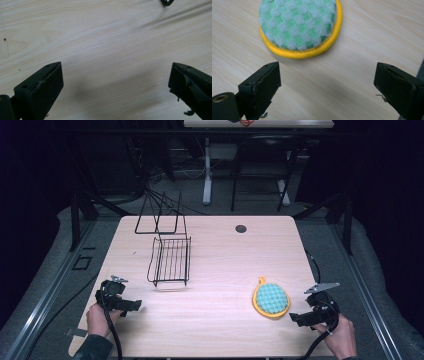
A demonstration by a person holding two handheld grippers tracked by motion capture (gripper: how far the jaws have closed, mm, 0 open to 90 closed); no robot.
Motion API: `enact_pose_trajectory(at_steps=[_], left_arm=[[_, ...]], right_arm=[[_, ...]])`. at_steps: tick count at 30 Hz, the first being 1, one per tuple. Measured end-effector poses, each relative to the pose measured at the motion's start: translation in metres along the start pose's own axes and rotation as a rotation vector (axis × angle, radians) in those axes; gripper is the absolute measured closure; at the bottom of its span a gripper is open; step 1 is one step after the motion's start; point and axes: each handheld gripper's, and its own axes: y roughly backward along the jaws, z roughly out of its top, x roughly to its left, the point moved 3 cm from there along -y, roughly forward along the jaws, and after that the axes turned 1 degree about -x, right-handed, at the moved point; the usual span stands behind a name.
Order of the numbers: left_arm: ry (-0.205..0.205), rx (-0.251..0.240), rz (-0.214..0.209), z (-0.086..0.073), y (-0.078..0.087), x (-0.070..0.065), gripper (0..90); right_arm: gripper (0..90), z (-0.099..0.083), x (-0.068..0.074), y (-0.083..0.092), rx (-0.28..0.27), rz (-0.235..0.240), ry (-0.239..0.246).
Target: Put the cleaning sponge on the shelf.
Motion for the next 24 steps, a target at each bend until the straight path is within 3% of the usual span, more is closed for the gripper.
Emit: enact_pose_trajectory(at_steps=[6,11,24], left_arm=[[-0.004,0.003,0.002,-0.002,0.003,0.001,0.0],[0.023,-0.009,-0.014,-0.002,0.004,0.0,0.0],[0.023,0.012,-0.02,-0.003,0.003,-0.001,0.0]], right_arm=[[6.6,0.012,0.004,-0.006,-0.021,0.051,-0.002],[6.5,0.02,0.006,-0.011,-0.019,0.078,-0.001],[8.9,0.042,0.005,-0.037,0.004,0.106,-0.018]])
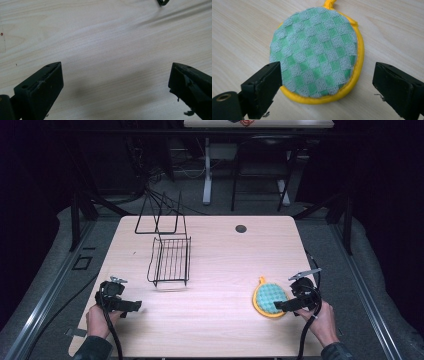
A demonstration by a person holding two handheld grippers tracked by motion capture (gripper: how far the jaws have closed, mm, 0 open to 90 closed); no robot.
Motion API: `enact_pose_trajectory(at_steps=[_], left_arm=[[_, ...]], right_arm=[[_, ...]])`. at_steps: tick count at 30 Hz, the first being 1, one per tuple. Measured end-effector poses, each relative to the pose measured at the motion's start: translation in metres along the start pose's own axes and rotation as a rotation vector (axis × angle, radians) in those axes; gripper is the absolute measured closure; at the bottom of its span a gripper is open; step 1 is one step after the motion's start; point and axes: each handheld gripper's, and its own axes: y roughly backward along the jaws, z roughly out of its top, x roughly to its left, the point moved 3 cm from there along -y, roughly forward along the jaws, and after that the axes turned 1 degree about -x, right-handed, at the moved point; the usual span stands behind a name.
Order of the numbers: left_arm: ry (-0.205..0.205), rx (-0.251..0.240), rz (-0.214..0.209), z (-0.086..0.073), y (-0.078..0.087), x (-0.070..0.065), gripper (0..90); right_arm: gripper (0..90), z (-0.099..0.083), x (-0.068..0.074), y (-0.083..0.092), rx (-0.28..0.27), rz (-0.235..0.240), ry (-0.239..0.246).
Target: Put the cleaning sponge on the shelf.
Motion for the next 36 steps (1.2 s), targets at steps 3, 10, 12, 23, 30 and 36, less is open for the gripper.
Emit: enact_pose_trajectory(at_steps=[3,10,12,23,30,36], left_arm=[[0.009,0.001,0.004,0.0,0.0,0.002,0.0],[0.002,0.007,0.001,-0.001,-0.001,0.001,0.0],[0.005,0.015,-0.003,-0.002,-0.002,0.002,0.0],[0.005,0.026,-0.009,-0.001,-0.002,0.001,2.3],[0.008,0.033,0.004,-0.002,-0.003,0.002,3.4],[0.008,0.028,0.011,-0.001,-0.001,0.002,4.0]], right_arm=[[15.5,0.004,-0.002,-0.007,0.01,0.02,-0.014],[26.2,0.001,-0.001,-0.016,0.047,0.017,-0.028],[29.7,0.001,0.0,-0.017,0.05,0.009,-0.021],[50.4,-0.003,0.002,-0.016,0.054,-0.01,-0.021],[59.6,-0.002,0.006,-0.016,0.061,-0.051,0.001],[70.2,-0.002,0.01,-0.014,0.047,-0.09,0.029]])
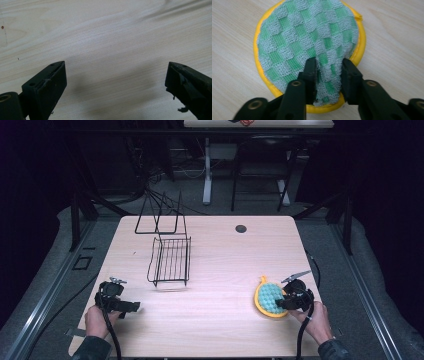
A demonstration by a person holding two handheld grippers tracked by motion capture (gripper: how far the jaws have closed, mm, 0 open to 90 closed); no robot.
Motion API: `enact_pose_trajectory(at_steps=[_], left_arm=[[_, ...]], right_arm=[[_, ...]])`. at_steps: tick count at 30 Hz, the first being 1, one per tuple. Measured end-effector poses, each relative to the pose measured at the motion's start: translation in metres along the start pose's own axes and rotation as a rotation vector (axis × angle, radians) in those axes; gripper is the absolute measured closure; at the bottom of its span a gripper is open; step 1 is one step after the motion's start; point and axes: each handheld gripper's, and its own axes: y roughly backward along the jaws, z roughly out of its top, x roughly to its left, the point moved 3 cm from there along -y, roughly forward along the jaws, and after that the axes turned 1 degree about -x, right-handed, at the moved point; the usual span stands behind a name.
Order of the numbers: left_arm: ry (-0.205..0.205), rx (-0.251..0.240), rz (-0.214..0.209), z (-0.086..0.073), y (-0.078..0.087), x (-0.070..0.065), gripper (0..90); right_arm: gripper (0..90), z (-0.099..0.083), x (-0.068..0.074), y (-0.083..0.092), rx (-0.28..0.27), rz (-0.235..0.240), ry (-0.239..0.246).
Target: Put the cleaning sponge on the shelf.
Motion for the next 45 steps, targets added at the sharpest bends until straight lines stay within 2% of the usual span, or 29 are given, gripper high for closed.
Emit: enact_pose_trajectory(at_steps=[1,2,3,7,13,17,25,29,45], left_arm=[[0.001,0.002,0.001,0.0,0.0,0.0,4.1],[0.0,0.003,0.003,0.0,0.0,0.0,4.1],[-0.003,0.003,0.003,0.0,0.0,-0.001,4.1],[-0.008,0.0,0.005,0.001,0.0,-0.001,4.1],[-0.003,0.0,0.004,0.0,-0.001,0.003,4.1],[0.005,-0.006,0.015,0.001,0.0,0.005,4.0],[-0.002,-0.013,0.018,0.001,0.0,0.005,3.5],[0.009,-0.019,0.023,0.002,0.001,0.006,3.3],[-0.001,-0.021,0.019,0.002,0.001,0.003,2.9]], right_arm=[[71.7,0.0,0.0,0.0,-0.01,0.002,-0.004],[78.4,-0.001,0.0,0.003,-0.03,0.007,-0.007],[81.4,-0.001,0.0,0.005,-0.037,0.002,-0.003],[85.1,-0.002,0.001,0.007,-0.063,-0.011,0.011],[86.1,0.0,0.002,0.011,-0.082,-0.003,0.001],[86.1,0.002,0.003,0.018,-0.119,0.016,-0.009],[85.9,0.007,0.008,0.033,-0.172,0.035,-0.004],[85.9,0.012,0.009,0.038,-0.196,0.038,0.004],[86.0,0.035,0.024,0.048,-0.243,0.068,0.019]])
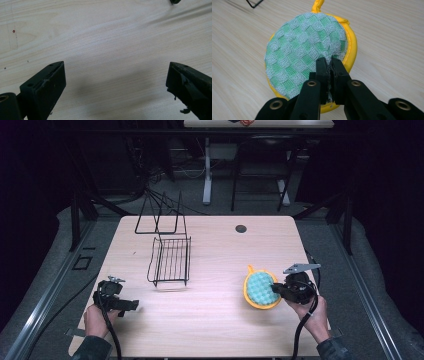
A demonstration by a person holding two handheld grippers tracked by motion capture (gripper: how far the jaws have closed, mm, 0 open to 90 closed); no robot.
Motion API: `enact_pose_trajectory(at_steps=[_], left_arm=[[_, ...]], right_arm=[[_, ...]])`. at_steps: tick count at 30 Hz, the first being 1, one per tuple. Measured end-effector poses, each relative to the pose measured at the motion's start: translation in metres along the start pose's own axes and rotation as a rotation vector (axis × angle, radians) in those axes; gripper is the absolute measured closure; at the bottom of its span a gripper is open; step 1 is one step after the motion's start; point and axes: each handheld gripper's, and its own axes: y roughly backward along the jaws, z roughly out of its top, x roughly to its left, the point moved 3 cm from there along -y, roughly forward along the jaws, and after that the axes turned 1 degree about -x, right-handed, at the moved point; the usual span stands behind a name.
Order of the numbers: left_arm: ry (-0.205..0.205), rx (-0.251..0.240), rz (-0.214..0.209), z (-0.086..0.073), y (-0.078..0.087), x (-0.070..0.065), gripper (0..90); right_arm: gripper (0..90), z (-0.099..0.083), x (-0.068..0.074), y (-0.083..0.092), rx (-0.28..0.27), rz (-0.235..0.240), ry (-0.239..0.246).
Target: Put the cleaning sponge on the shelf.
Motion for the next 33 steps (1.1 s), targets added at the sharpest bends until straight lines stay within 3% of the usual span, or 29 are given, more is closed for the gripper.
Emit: enact_pose_trajectory(at_steps=[33], left_arm=[[-0.028,-0.024,-0.039,0.0,-0.001,-0.004,2.2]], right_arm=[[86.0,0.066,0.046,-0.038,-0.048,0.085,0.097]])
